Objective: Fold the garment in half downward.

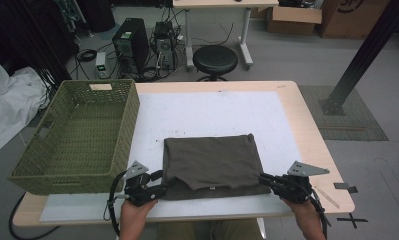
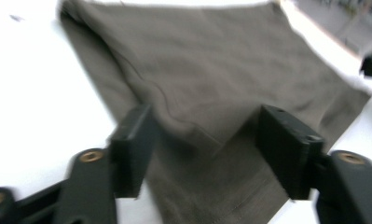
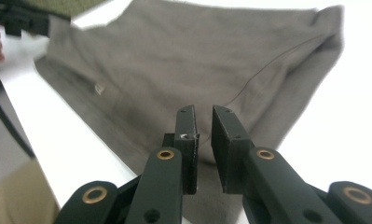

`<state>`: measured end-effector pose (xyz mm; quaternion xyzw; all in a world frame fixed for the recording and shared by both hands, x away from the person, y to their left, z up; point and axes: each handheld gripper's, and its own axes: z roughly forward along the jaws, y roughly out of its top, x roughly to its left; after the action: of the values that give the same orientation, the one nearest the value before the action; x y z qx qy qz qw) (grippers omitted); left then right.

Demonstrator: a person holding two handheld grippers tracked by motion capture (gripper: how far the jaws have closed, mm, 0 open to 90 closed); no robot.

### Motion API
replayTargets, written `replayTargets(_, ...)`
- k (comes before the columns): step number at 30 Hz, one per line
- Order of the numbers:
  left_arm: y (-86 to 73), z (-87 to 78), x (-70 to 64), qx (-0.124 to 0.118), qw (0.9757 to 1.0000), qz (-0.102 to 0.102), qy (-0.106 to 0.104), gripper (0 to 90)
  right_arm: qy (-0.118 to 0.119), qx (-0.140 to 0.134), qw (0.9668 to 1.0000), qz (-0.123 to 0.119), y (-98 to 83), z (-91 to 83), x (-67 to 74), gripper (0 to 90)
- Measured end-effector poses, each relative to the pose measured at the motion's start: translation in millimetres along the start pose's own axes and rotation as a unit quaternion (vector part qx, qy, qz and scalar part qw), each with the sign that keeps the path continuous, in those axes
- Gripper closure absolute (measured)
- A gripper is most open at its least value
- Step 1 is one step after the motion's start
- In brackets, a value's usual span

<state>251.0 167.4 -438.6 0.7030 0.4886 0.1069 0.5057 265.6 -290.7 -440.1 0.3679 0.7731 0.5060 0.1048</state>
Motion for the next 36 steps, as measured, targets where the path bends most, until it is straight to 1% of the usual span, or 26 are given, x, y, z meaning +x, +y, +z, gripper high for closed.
replayTargets(1,1.0,-1.0,0.8,-0.006,1.0000,-0.002,0.007,33.4,-0.006,-0.002,1.0000,-0.002,2.8,-0.5,0.4,79.0)
replayTargets(2,2.2,-0.6,1.7,-0.008,0.9998,-0.006,0.017,31.0,-0.014,0.001,0.9999,-0.005,6.4,1.7,1.0,78.1)
replayTargets(4,4.5,3.2,2.9,-0.007,0.9994,-0.008,0.033,30.6,-0.022,0.014,0.9996,-0.011,12.2,12.0,3.2,77.1)
replayTargets(6,5.5,7.8,2.9,-0.008,0.9988,-0.004,0.048,30.4,-0.035,0.046,0.9981,-0.023,12.1,27.2,6.0,76.8)
replayTargets(7,6.0,10.2,2.7,-0.009,0.9984,-0.003,0.055,29.8,-0.043,0.065,0.9966,-0.027,9.5,33.1,6.3,76.1)
replayTargets(8,6.6,12.0,2.4,-0.009,0.9981,-0.004,0.061,28.4,-0.055,0.086,0.9942,-0.033,6.1,37.3,6.9,76.3)
replayTargets(9,7.6,14.2,1.8,-0.009,0.9976,-0.004,0.069,26.0,-0.058,0.079,0.9945,-0.038,4.7,36.1,7.8,76.2)
replayTargets(11,9.6,17.4,0.5,-0.011,0.9966,0.002,0.082,23.2,-0.063,0.083,0.9939,-0.036,4.3,30.9,8.5,75.6)
replayTargets(12,11.8,19.7,-0.2,-0.010,0.9955,0.006,0.094,21.3,-0.062,0.080,0.9943,-0.033,3.7,28.5,7.7,74.4)
replayTargets(14,16.4,22.8,-0.4,-0.010,0.9942,0.005,0.107,17.0,-0.063,0.054,0.9964,-0.011,2.4,19.3,-0.1,71.9)
replayTargets(15,18.9,23.7,-0.6,-0.012,0.9937,0.006,0.112,16.8,-0.069,0.041,0.9968,-0.002,2.9,14.8,-4.4,70.1)
replayTargets(17,24.0,25.1,-1.1,-0.014,0.9925,0.011,0.121,16.4,-0.085,0.014,0.9962,0.012,5.9,7.2,-12.6,63.4)
replayTargets(19,29.6,26.7,-1.2,-0.016,0.9913,0.011,0.130,16.4,-0.104,-0.007,0.9943,0.021,10.6,2.7,-20.0,56.3)
replayTargets(21,33.2,27.4,-1.2,-0.017,0.9910,0.011,0.132,16.4,-0.124,-0.026,0.9914,0.031,16.1,0.2,-27.0,47.1)
replayTargets(23,36.3,28.1,-1.4,-0.018,0.9901,0.013,0.138,16.4,-0.146,-0.043,0.9873,0.046,21.3,-1.7,-34.3,38.8)
replayTargets(25,38.5,29.3,-1.7,-0.017,0.9895,0.014,0.143,16.4,-0.166,-0.056,0.9830,0.055,25.9,-3.4,-40.2,31.9)
replayTargets(26,39.2,29.4,-1.8,-0.016,0.9893,0.014,0.144,16.4,-0.181,-0.060,0.9800,0.059,28.0,-4.2,-41.8,25.4)
replayTargets(27,39.8,29.6,-2.4,-0.017,0.9892,0.012,0.145,16.4,-0.193,-0.062,0.9773,0.061,30.1,-4.9,-42.8,22.4)
replayTargets(28,40.2,29.6,-3.0,-0.017,0.9891,0.011,0.146,16.4,-0.196,-0.063,0.9767,0.061,32.0,-5.9,-43.6,22.4)
replayTargets(31,41.3,29.6,-4.8,-0.017,0.9882,0.015,0.151,16.4,-0.205,-0.066,0.9754,0.049,36.0,-7.8,-44.1,20.9)
replayTargets(32,41.7,29.6,-5.1,-0.016,0.9880,0.016,0.153,16.4,-0.208,-0.066,0.9746,0.051,36.6,-8.3,-44.3,20.0)
replayTargets(34,42.4,29.3,-4.9,-0.017,0.9875,0.018,0.156,16.4,-0.208,-0.067,0.9743,0.054,36.5,-8.8,-44.9,19.6)
replayTargets(36,43.4,28.8,-4.6,-0.018,0.9870,0.018,0.159,16.4,-0.210,-0.065,0.9741,0.053,35.2,-8.1,-45.0,19.1)
